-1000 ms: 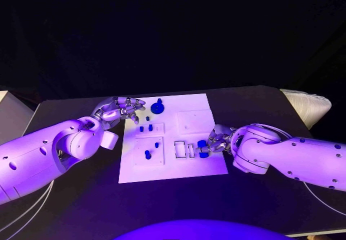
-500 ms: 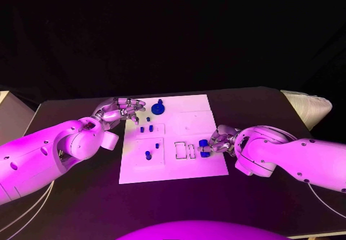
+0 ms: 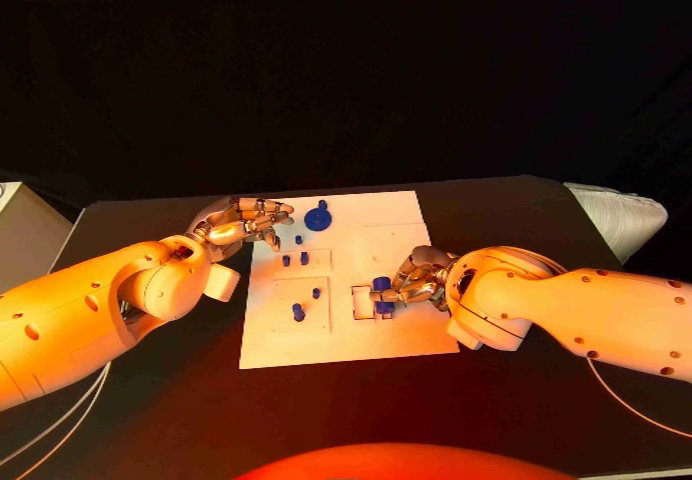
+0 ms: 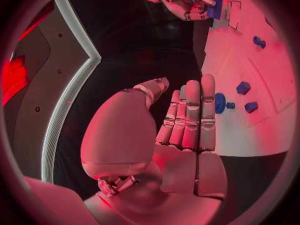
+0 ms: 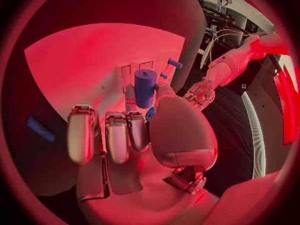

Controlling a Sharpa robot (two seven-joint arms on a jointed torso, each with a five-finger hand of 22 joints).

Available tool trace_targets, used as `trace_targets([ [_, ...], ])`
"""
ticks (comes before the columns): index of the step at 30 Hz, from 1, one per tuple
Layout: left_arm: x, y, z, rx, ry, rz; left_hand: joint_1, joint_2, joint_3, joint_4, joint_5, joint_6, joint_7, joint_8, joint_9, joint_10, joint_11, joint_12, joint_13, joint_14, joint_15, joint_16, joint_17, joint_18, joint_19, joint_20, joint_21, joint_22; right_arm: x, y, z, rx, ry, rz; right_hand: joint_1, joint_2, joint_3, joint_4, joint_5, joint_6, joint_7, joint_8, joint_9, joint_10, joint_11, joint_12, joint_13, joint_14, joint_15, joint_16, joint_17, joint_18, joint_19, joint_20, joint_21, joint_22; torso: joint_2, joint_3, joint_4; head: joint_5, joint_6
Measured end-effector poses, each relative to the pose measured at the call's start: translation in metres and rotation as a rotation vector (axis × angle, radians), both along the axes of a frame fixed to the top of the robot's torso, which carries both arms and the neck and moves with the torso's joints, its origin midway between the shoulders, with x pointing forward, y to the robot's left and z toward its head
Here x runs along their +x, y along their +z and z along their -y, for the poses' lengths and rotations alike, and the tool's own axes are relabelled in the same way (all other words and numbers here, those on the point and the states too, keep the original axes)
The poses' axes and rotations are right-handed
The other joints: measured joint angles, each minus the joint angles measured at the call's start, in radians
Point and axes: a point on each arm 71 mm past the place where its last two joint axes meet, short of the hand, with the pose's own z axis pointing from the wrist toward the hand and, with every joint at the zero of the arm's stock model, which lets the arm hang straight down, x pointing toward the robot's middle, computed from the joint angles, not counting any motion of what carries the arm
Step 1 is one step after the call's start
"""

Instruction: Assemble the parts on the task board

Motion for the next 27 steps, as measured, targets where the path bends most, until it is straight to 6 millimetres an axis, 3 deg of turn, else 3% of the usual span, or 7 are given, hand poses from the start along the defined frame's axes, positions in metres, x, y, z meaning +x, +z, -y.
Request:
trace_targets([
  [12,0.000,0.000,0.001,0.000,-0.004,-0.002,0.000,0.000,0.000,0.000,0.000,0.000,0.000,0.000,0.000,0.000,0.000,0.000,-0.001,0.000,0.000,0.000,0.000,0.000,0.000,0.000,-0.004,0.000,0.003,-0.010,-0.022,-0.033,0.061,0.001,0.000,0.000,0.000,0.000,-0.005,0.000,0.000,-0.002,0.000,0.000,0.000,-0.004,0.000,0.000,0.000,0.000,0.000,0.000,0.000,0.000,0.000,0.000,0.001,0.0009,-0.0016,0.005,-0.005],
  [27,0.000,0.000,0.001,0.000,-0.006,-0.003,0.000,0.000,-0.001,0.001,0.000,0.000,0.000,0.000,0.000,0.000,0.000,0.003,-0.001,0.000,0.000,0.000,0.000,0.000,0.000,0.000,-0.004,0.000,0.006,-0.010,-0.033,-0.059,0.097,0.045,0.000,0.000,0.000,0.000,-0.007,-0.001,0.001,-0.006,0.004,0.000,0.000,-0.008,0.000,0.000,0.000,0.000,0.000,0.000,0.000,0.000,0.000,0.000,0.001,0.0009,-0.0011,0.013,-0.008],
])
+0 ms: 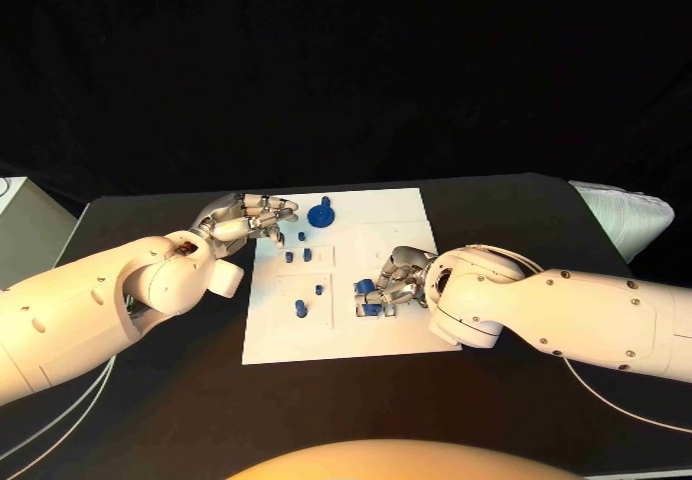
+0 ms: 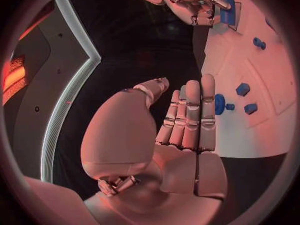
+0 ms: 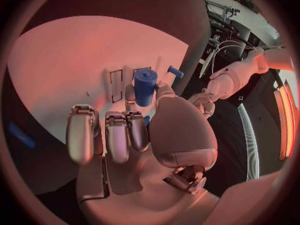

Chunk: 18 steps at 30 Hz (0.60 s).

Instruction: Assemble the parts on the task board

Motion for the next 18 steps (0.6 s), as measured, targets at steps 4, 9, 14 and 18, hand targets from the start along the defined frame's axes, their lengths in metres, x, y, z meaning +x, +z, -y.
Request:
trace_targets([
  [4,-0.0001,0.0000,-0.0002,0.000,0.000,0.000,0.000,0.000,-0.002,0.002,0.000,0.000,0.000,0.000,0.000,0.000,0.000,0.000,0.000,0.000,0.000,0.000,-0.001,0.000,0.000,0.000,0.000,-0.001,0.0003,0.0005,-0.0019,-0.011,0.012,0.013,-0.014,-0.013,-0.007,0.001,-0.009,0.000,0.000,0.005,0.002,0.000,0.000,-0.008,0.000,0.000,0.000,0.000,0.000,0.000,0.000,0.000,0.000,0.000,0.000,-0.0007,0.0000,0.002,-0.002],
  [9,-0.0004,0.0001,-0.0006,0.001,-0.001,-0.001,0.000,0.000,-0.002,0.002,0.000,0.000,0.000,0.000,0.000,0.000,0.000,0.000,0.000,0.000,0.000,0.000,-0.001,0.000,0.000,0.000,0.000,-0.001,0.0023,-0.0002,-0.0010,-0.031,0.018,0.024,-0.038,-0.021,-0.021,0.002,-0.031,0.000,0.000,0.012,0.009,0.000,0.000,-0.012,0.000,0.000,0.000,0.000,0.000,0.000,0.000,0.000,-0.004,0.000,0.000,-0.0011,-0.0004,0.004,-0.003],
  [14,-0.0005,0.0002,-0.0013,0.002,0.000,-0.001,0.000,0.000,-0.002,0.002,0.000,0.000,0.000,0.000,0.000,0.000,0.000,0.000,0.000,0.000,0.000,0.000,-0.001,0.000,0.000,0.000,0.000,-0.001,0.0036,-0.0006,-0.0007,-0.046,0.025,0.033,-0.048,-0.026,-0.028,0.002,-0.072,0.002,-0.002,0.018,0.013,0.000,0.000,-0.016,0.000,0.000,0.000,0.000,0.000,0.000,0.000,0.000,-0.008,0.000,0.000,-0.0009,-0.0006,0.005,-0.004],
  [18,-0.0007,0.0005,-0.0012,0.002,-0.001,-0.001,0.000,0.000,0.001,0.004,0.000,0.000,0.000,0.000,0.000,-0.002,-0.002,0.000,0.000,0.000,0.000,0.000,-0.001,0.000,0.000,0.000,0.000,-0.001,0.0035,-0.0001,-0.0016,-0.060,0.036,0.050,-0.076,-0.035,-0.039,0.003,-0.093,0.002,-0.002,0.018,0.018,0.000,0.000,-0.021,0.000,0.000,0.000,0.000,0.000,0.000,0.000,0.000,-0.012,0.000,0.000,-0.0006,-0.0010,0.006,-0.004],
])
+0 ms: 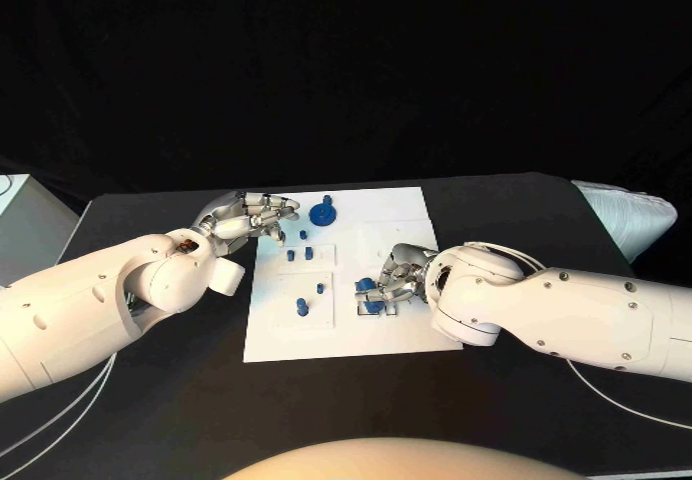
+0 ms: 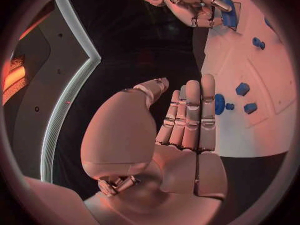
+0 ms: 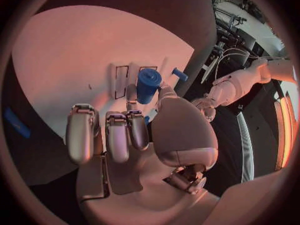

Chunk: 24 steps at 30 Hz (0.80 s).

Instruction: Assemble the parts on the task board

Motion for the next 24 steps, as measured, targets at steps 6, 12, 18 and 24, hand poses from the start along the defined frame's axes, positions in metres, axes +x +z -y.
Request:
trace_targets([
  [6,-0.0004,0.0002,0.0007,-0.002,-0.006,0.000,0.000,0.000,0.000,0.000,0.000,0.000,0.000,0.000,0.000,-0.002,-0.002,0.000,0.000,0.000,0.000,0.000,0.000,0.000,0.000,0.000,0.000,0.000,-0.0018,0.0015,-0.0027,-0.020,0.025,0.033,-0.040,-0.016,-0.015,0.001,-0.058,0.001,-0.001,0.000,0.010,0.000,0.000,-0.008,0.000,0.000,0.000,0.000,0.000,0.000,0.000,0.000,-0.005,0.000,0.000,0.0006,-0.0001,0.001,0.002],
  [12,-0.0006,0.0003,0.0009,-0.003,-0.010,0.000,0.000,0.000,0.000,0.000,0.000,0.000,0.000,0.000,0.000,-0.001,-0.002,0.000,0.000,0.000,0.000,0.000,0.000,0.000,0.000,0.000,0.000,0.000,-0.0024,0.0026,-0.0038,-0.035,0.040,0.062,-0.076,-0.032,-0.015,0.001,-0.108,0.001,-0.001,0.000,0.017,0.000,0.000,-0.010,0.000,0.000,0.000,0.000,0.000,0.000,0.000,0.000,-0.008,0.000,0.000,0.0006,-0.0007,0.001,0.002],
  [18,-0.0008,0.0003,0.0009,-0.003,-0.012,-0.001,0.000,0.000,0.000,0.000,0.000,0.000,0.000,0.000,0.000,-0.001,-0.001,0.000,0.000,0.000,0.000,0.000,0.000,0.000,0.000,0.000,0.000,0.000,-0.0036,0.0033,-0.0041,-0.041,0.049,0.082,-0.110,-0.042,-0.015,0.001,-0.147,-0.002,0.002,0.000,0.023,0.000,0.000,-0.016,0.000,0.000,0.000,0.000,0.000,0.000,0.000,0.000,-0.009,0.001,0.000,0.0006,-0.0006,0.001,0.001],
  [24,-0.0008,0.0003,0.0007,-0.003,-0.012,-0.001,0.000,0.000,-0.003,0.003,0.000,0.000,0.000,0.000,0.000,-0.001,-0.002,0.000,-0.001,0.000,0.000,0.000,0.000,0.000,0.000,0.000,0.000,-0.001,-0.0065,0.0048,0.0025,-0.035,0.048,0.101,-0.069,-0.012,0.007,-0.001,-0.147,-0.002,0.002,0.012,0.033,0.000,0.000,-0.016,0.000,0.000,0.000,0.000,0.000,0.000,0.000,0.000,-0.005,0.001,0.000,0.0006,0.0009,0.001,0.003],
])
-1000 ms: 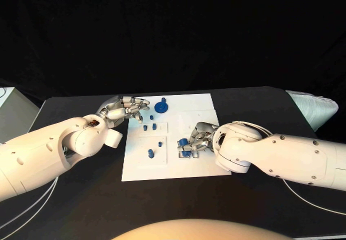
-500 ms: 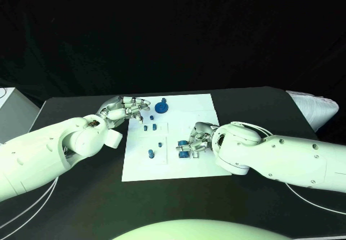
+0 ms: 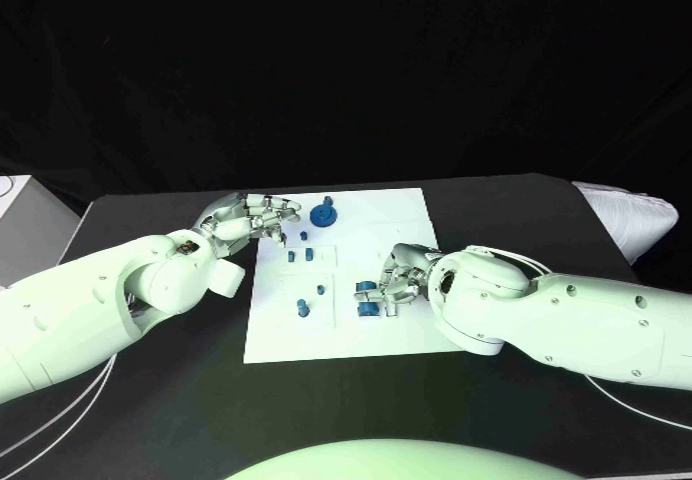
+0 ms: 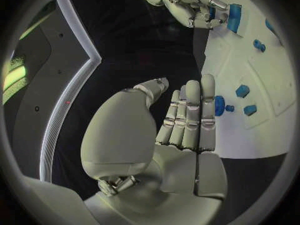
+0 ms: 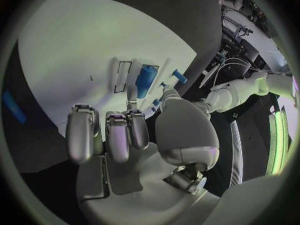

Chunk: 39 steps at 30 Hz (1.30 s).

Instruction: Assemble the parts on the task board

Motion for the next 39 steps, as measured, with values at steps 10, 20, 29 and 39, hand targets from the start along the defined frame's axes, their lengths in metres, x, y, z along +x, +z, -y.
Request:
trace_targets([
  [10,0.000,0.000,-0.002,0.002,0.003,0.000,0.000,0.000,0.000,0.000,0.000,0.000,0.000,0.000,0.000,0.000,0.000,0.000,0.000,0.000,0.000,0.000,0.000,0.000,0.000,0.000,0.000,0.000,-0.008,0.007,0.021,0.066,0.002,0.040,0.209,-0.003,0.033,-0.003,-0.051,0.036,-0.029,0.045,0.024,0.004,-0.025,0.052,0.001,-0.002,-0.020,0.006,0.000,-0.016,0.000,-0.022,0.052,0.000,0.000,0.0007,-0.0008,0.006,0.001],
  [20,0.000,0.000,-0.002,0.003,0.003,0.000,0.000,0.000,0.000,0.000,0.000,0.000,0.000,0.000,0.000,0.000,0.000,0.000,0.000,0.000,0.000,0.000,0.000,0.000,0.000,0.000,0.000,0.000,-0.013,0.002,0.024,0.113,0.018,0.026,0.266,-0.037,0.092,-0.003,-0.155,0.043,-0.036,0.057,0.028,0.000,-0.029,0.070,0.001,-0.003,-0.022,0.010,0.000,-0.016,0.000,-0.022,0.064,0.000,0.000,0.0010,-0.0024,0.009,-0.001],
  [29,0.000,0.000,-0.002,0.002,0.003,0.000,0.000,0.000,0.003,0.003,0.000,0.000,0.000,0.000,0.000,0.000,0.000,0.000,0.000,0.000,0.000,0.000,0.000,0.000,0.000,0.000,0.000,0.000,-0.013,-0.004,0.021,0.119,0.025,0.013,0.325,-0.027,0.124,-0.006,-0.161,0.047,-0.040,0.061,0.029,0.004,-0.032,0.078,0.001,-0.004,-0.029,0.010,0.000,-0.016,0.000,-0.029,0.068,0.000,0.000,0.0003,-0.0011,0.006,-0.002],
  [39,0.000,0.000,-0.002,0.003,0.003,0.000,0.000,0.000,0.003,0.003,0.000,0.000,0.000,0.000,0.000,0.000,0.000,0.000,0.000,0.000,0.000,0.000,0.000,0.000,0.000,0.000,0.000,0.000,-0.012,-0.008,0.016,0.119,0.028,0.014,0.338,-0.014,0.134,-0.002,-0.161,0.047,-0.040,0.061,0.029,0.000,-0.036,0.079,0.001,-0.004,-0.029,0.010,0.001,-0.016,0.000,-0.029,0.072,0.000,0.001,-0.0006,-0.0005,0.006,-0.004],
])
